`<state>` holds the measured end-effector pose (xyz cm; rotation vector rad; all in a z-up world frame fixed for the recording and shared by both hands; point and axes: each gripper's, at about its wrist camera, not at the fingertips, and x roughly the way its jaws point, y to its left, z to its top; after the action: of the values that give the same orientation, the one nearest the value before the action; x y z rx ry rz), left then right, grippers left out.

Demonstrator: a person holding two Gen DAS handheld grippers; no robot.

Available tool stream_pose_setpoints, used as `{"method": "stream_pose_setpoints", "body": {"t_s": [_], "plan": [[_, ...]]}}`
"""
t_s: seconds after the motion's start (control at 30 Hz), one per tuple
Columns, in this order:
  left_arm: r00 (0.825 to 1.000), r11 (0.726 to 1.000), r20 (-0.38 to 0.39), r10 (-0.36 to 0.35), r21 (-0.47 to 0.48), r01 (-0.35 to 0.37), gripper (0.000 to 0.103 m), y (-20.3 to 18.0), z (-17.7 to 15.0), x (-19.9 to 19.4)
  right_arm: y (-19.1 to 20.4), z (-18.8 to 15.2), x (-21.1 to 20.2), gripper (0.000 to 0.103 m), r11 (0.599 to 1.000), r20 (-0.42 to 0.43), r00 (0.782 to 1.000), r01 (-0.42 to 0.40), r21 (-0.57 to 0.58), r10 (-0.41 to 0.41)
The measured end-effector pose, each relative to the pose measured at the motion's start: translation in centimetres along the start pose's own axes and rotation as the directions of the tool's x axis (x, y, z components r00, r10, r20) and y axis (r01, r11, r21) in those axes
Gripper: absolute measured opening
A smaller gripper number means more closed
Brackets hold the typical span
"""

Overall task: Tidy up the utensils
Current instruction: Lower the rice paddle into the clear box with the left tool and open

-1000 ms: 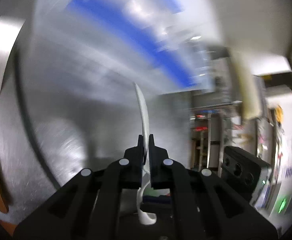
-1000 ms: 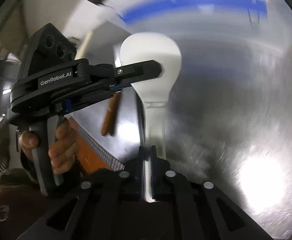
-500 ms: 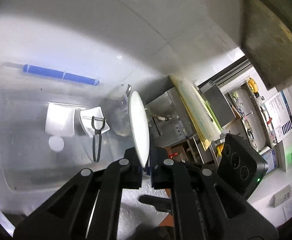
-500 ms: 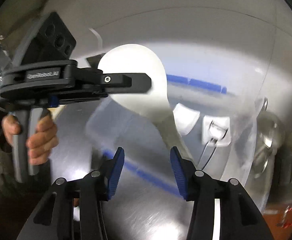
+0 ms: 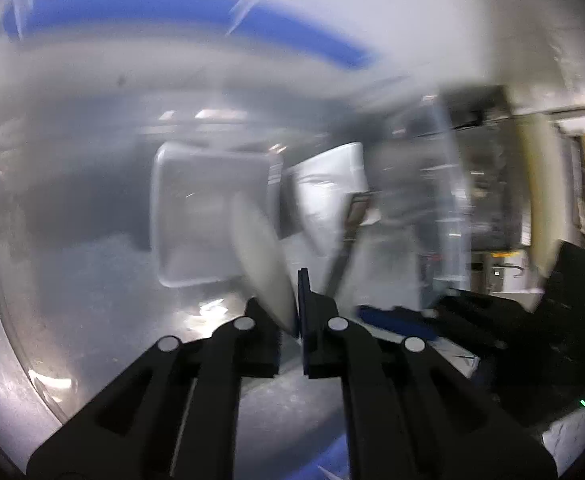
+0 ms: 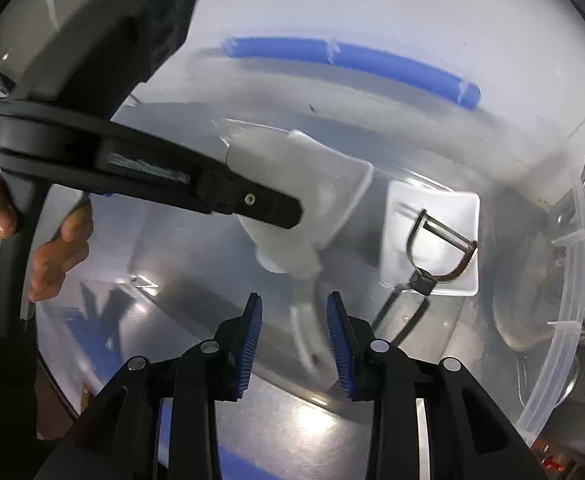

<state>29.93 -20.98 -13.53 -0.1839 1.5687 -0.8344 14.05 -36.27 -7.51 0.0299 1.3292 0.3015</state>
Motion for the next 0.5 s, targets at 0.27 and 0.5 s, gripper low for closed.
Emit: {"method": "stream_pose_setpoints", "body": {"t_s": [0.27, 0.5], "plan": [[0.963, 0.957, 0.134, 0.233, 0.146, -0.252, 0.072, -3.3, -2.9, -2.9, 1.0, -3.2, -4.5, 0.035, 1.000, 0.114, 0.993, -0.001, -0.015, 0.003], [0.886, 0.935, 0.420, 0.198, 0.191, -0.300, 0.072, -7.3, -12.1, -12.9, 8.4, -11.1, -9.4, 0.038, 0.975, 0.192, 0.969, -0.123, -0.183, 0.158]]}}
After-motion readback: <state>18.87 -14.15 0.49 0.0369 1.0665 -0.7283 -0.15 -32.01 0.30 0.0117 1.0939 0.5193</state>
